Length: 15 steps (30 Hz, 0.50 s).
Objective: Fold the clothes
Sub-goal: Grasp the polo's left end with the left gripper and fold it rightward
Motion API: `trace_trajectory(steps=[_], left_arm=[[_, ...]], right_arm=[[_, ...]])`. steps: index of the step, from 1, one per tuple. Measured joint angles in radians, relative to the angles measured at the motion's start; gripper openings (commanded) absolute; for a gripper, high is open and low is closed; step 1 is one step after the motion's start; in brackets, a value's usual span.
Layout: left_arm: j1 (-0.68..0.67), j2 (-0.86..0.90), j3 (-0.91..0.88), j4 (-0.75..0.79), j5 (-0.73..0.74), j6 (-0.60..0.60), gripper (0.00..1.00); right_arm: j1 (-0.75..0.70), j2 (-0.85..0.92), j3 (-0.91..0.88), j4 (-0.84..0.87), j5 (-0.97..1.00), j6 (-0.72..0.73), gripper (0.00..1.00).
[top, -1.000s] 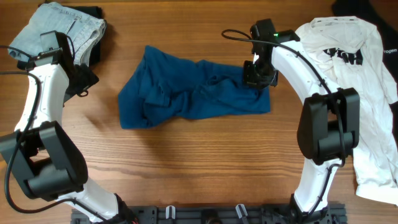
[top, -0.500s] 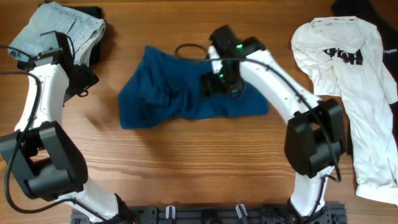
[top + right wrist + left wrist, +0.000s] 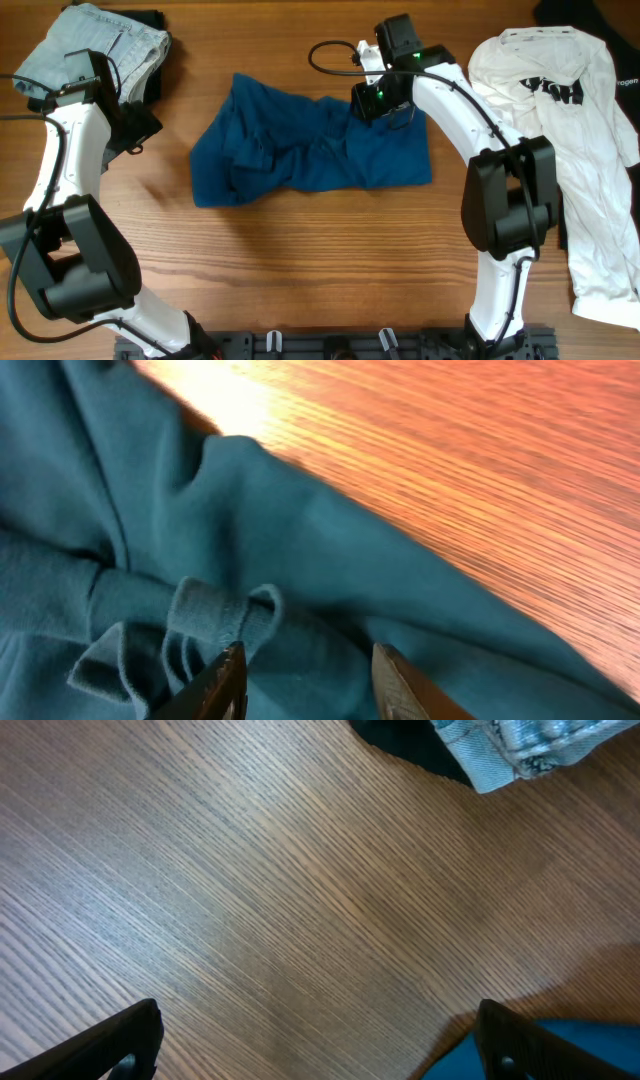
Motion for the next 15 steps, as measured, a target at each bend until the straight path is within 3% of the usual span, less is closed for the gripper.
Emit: trace_trajectory(steps=[3,7,15], left_arm=[[0.000,0.000,0.000,0.000,0.006,0.000,1.00],[0.000,0.000,0.000,0.000,0.009,0.000,1.00],[0.000,0.000,0.000,0.000,0.013,0.000,1.00]], right_arm=[[0.000,0.016,0.000,0.019,-0.035,-0.020,0.36],[0.000,0.069,0.000,0.018,-0.073,-0.040,0.07],[0.000,0.075,0.103,0.093,-0.083,0.010,0.04]])
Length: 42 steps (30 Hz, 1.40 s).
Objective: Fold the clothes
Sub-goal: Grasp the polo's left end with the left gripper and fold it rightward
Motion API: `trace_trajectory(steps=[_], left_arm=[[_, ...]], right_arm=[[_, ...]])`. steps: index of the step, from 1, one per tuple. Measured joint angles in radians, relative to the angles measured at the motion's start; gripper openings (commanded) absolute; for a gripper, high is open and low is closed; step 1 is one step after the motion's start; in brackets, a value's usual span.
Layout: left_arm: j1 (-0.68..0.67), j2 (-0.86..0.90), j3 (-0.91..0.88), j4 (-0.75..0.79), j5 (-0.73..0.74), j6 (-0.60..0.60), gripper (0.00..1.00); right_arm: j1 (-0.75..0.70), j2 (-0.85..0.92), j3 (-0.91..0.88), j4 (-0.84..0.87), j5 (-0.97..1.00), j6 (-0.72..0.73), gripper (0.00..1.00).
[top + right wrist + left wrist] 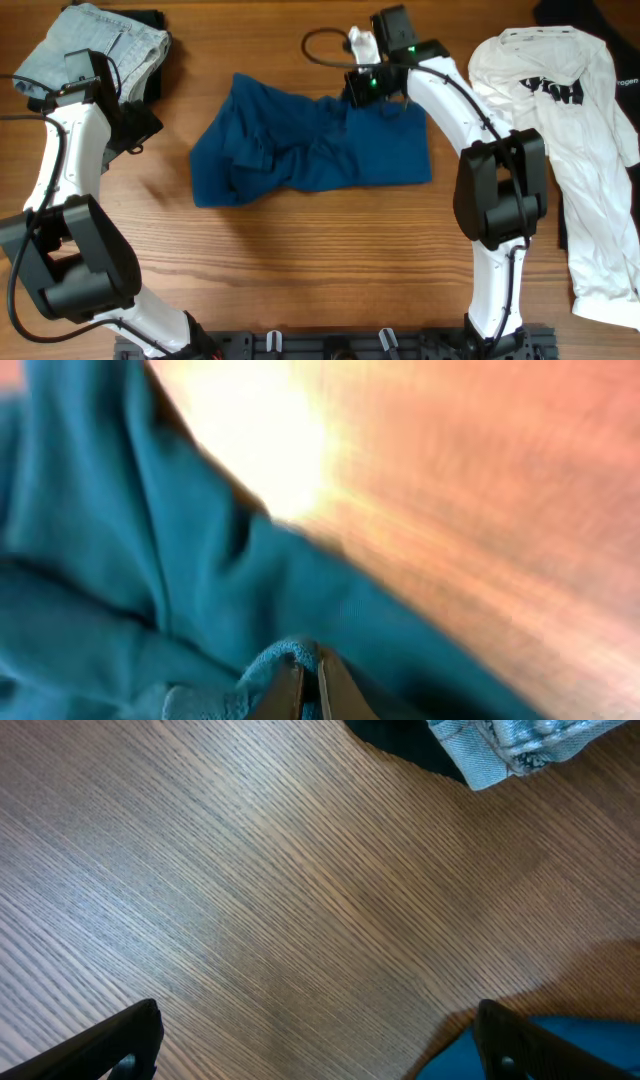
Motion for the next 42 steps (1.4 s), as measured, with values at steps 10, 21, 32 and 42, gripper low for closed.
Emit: trace_trajectory(steps=[10,21,32,42], left_arm=[[0.000,0.000,0.000,0.000,0.004,0.000,1.00],[0.000,0.000,0.000,-0.005,0.018,0.000,0.99],[-0.105,0.020,-0.028,-0.011,0.436,0.377,0.98],[-0.109,0.079,-0.209,0.119,0.444,0.435,0.74]], right_arm=[[0.000,0.000,0.034,-0.102,0.006,0.037,0.75],[0.101,-0.050,-0.069,-0.351,0.057,0.076,0.04],[0.025,-0.279,-0.040,-0.245,0.153,0.085,0.76],[-0.063,-0.301,-0.033,-0.270,0.200,0.085,0.76]])
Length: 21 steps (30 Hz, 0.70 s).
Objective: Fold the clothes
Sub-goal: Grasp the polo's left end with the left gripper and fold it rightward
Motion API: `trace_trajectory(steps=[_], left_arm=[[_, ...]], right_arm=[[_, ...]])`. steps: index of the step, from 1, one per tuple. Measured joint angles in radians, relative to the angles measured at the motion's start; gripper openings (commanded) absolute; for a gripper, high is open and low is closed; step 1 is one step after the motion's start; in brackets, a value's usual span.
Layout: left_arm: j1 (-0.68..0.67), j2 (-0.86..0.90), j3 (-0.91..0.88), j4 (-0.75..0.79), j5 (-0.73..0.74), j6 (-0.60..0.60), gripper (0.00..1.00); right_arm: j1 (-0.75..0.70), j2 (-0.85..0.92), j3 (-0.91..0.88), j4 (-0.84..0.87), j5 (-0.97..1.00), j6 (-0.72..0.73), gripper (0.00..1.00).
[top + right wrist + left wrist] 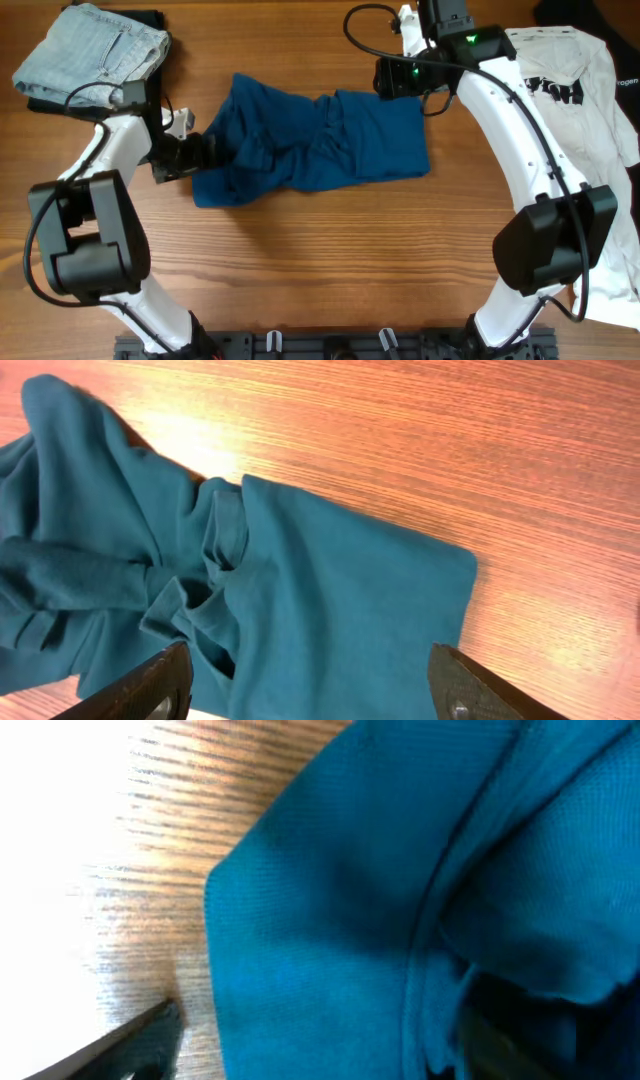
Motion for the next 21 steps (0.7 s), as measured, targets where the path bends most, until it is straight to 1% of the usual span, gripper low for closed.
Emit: trace_trajectory(steps=[4,7,8,9,10,12,16,17,18,20,21], left_arm=[[-0.005,-0.017,-0.058,0.115,0.097,0.011,0.67],[-0.058,-0.021,-0.086,0.177,0.150,0.014,0.66],[-0.078,-0.020,-0.087,0.187,0.159,0.014,0.64],[-0.090,-0.020,-0.089,0.195,0.161,0.014,0.54],[-0.098,-0.020,-0.092,0.208,0.163,0.014,0.43],[-0.118,-0.010,-0.103,0.246,0.178,0.012,0.04],[-0.134,0.007,-0.117,0.299,0.195,-0.040,0.04],[-0.126,0.006,-0.118,0.296,0.197,-0.072,0.04],[-0.121,0.005,-0.117,0.288,0.198,-0.091,0.04],[-0.072,-0.029,-0.119,0.215,0.171,-0.119,0.04],[-0.045,-0.062,-0.119,0.180,0.148,-0.123,0.04]], right_arm=[[-0.001,0.000,0.000,0.010,0.003,0.000,0.76],[-0.001,0.000,0.000,0.013,0.003,0.000,0.75],[-0.001,0.000,0.000,0.013,0.003,0.000,0.76],[-0.001,0.000,0.000,0.013,0.003,0.000,0.76],[-0.001,0.000,0.000,0.013,0.003,0.000,0.76],[-0.001,0.000,0.000,0.013,0.003,0.000,0.75],[-0.001,0.000,0.000,0.003,0.003,0.000,0.73],[-0.001,0.000,0.000,-0.004,0.003,0.000,0.71],[-0.001,0.000,0.000,-0.008,0.003,0.000,0.64],[-0.001,0.000,-0.014,-0.010,-0.002,0.000,0.43],[-0.001,0.000,-0.025,-0.010,-0.014,0.000,0.30]])
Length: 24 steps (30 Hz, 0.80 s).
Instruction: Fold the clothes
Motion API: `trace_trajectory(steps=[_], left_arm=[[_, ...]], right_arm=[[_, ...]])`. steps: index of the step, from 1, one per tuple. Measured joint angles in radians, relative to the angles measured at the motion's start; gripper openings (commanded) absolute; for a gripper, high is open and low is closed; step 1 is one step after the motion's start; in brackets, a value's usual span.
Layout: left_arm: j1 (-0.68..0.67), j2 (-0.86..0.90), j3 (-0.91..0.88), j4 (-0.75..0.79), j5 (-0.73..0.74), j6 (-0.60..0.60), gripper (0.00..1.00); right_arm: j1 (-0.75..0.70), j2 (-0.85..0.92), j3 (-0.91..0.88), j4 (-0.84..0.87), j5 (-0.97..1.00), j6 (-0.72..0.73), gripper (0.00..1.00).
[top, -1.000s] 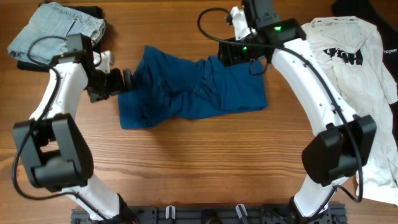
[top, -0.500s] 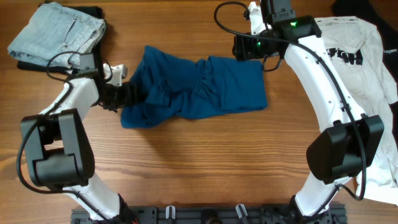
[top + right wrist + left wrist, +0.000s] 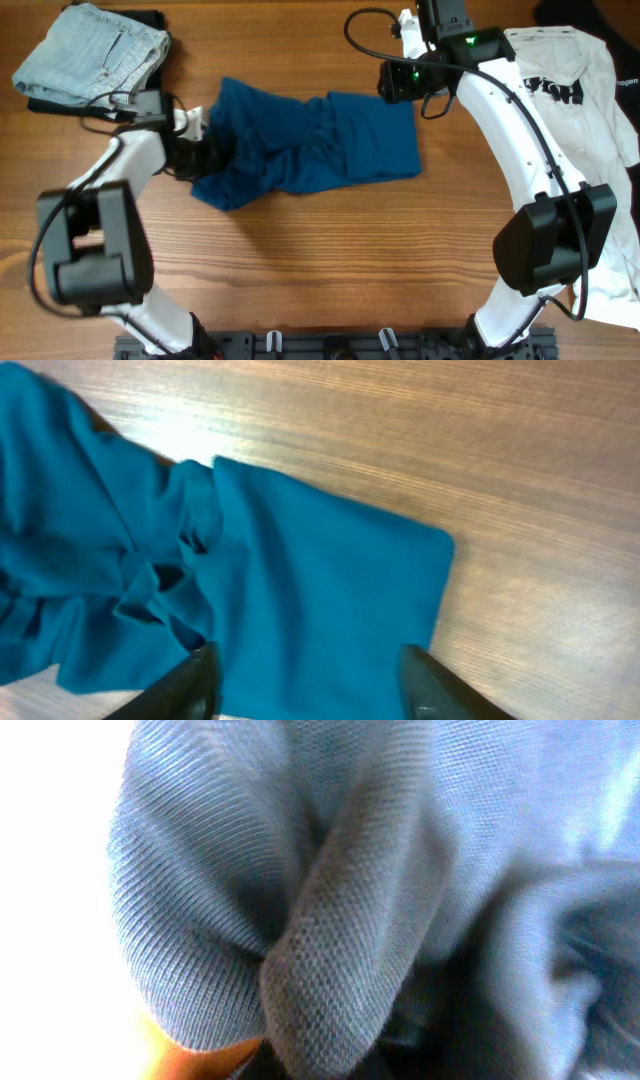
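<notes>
A crumpled blue garment (image 3: 310, 145) lies across the middle of the wooden table (image 3: 320, 260). My left gripper (image 3: 198, 150) is pressed into its left edge. In the left wrist view the blue knit (image 3: 350, 870) fills the frame, with a bunched fold caught at the gripper (image 3: 320, 1065), which is shut on it. My right gripper (image 3: 395, 82) hovers over the garment's top right corner. In the right wrist view its fingers (image 3: 190, 680) stand wide apart above the flat cloth (image 3: 320, 590), holding nothing.
Folded jeans (image 3: 95, 50) rest on a black garment at the back left. A white T-shirt (image 3: 570, 130) is spread along the right side, with dark cloth (image 3: 590, 10) at the back right corner.
My left gripper was open beside the garment's left edge; now it is shut on a fold there. The garment has shifted a little to the left. The right gripper stays open above the corner.
At first my right gripper was open round a fold at the garment's top right, with the left open over bare table near the jeans. The right then shut on that fold. Later it was open above a flatter corner, and the left had reached the left edge, which it now holds.
</notes>
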Motion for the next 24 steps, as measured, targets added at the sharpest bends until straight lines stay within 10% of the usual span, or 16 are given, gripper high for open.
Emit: trace_trajectory(steps=[2,8,24], left_arm=[[0.053,-0.138,0.005,-0.097,-0.068,-0.006,0.04],[0.072,-0.265,0.140,-0.335,-0.203,-0.008,0.04],[-0.569,-0.240,0.202,0.092,-0.232,-0.042,0.04]], right_arm=[[0.000,0.000,-0.031,0.008,-0.041,0.001,0.09],[0.002,0.007,-0.171,0.097,-0.183,-0.004,0.04],[0.006,0.204,-0.362,0.319,-0.433,-0.004,0.04]])
